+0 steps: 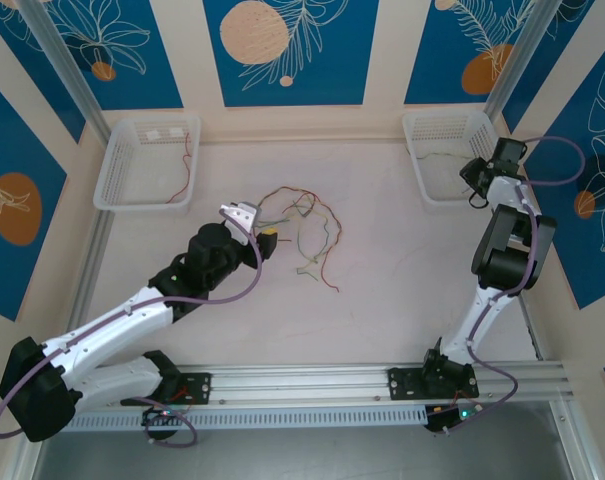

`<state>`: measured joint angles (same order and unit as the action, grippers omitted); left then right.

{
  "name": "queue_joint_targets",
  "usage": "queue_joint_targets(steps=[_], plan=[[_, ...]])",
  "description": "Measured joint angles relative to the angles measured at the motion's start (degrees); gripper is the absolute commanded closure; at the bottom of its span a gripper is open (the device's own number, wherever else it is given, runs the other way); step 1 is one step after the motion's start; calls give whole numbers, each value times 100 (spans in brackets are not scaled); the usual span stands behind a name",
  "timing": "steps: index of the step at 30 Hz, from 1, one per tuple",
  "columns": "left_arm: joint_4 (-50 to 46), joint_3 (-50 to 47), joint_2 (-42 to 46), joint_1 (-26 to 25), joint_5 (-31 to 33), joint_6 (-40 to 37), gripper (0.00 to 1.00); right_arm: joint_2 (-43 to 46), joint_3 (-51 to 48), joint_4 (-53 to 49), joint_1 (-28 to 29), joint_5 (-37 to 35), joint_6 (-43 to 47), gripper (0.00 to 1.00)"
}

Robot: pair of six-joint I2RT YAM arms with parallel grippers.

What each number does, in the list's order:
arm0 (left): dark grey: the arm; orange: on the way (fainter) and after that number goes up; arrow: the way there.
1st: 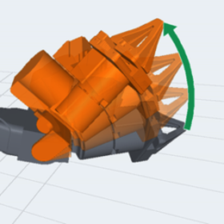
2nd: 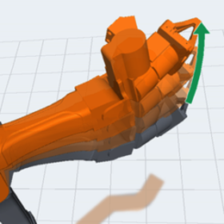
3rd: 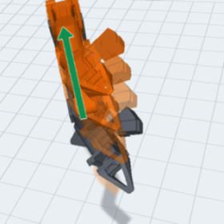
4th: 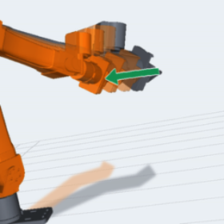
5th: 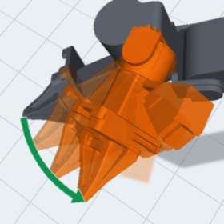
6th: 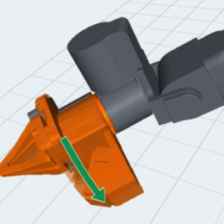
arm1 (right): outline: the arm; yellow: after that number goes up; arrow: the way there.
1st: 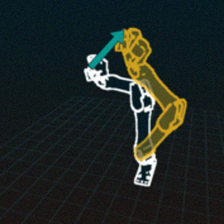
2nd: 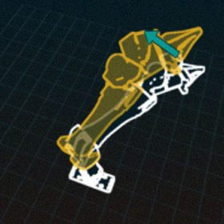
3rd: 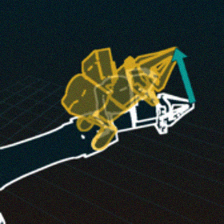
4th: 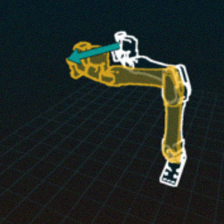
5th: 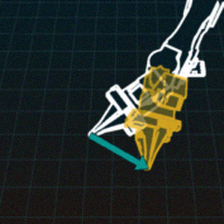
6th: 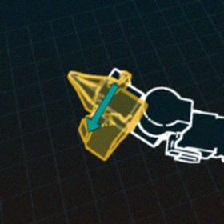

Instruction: Untangle the cables

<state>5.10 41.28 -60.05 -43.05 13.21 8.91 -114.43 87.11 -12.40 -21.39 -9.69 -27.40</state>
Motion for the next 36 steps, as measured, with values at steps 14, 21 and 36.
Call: queue_joint_targets(steps=[14,21,36], plan=[[-2,0,-105,0,258,2,37,1919,-125,-551,271,-767,612,10],[-144,81,-549,170,525,433,27,3512,-1156,-505,1390,-380,892,15],[-752,1427,-2472,704,-595,890,30,4039,-3375,564,4022,1123,542,33]])
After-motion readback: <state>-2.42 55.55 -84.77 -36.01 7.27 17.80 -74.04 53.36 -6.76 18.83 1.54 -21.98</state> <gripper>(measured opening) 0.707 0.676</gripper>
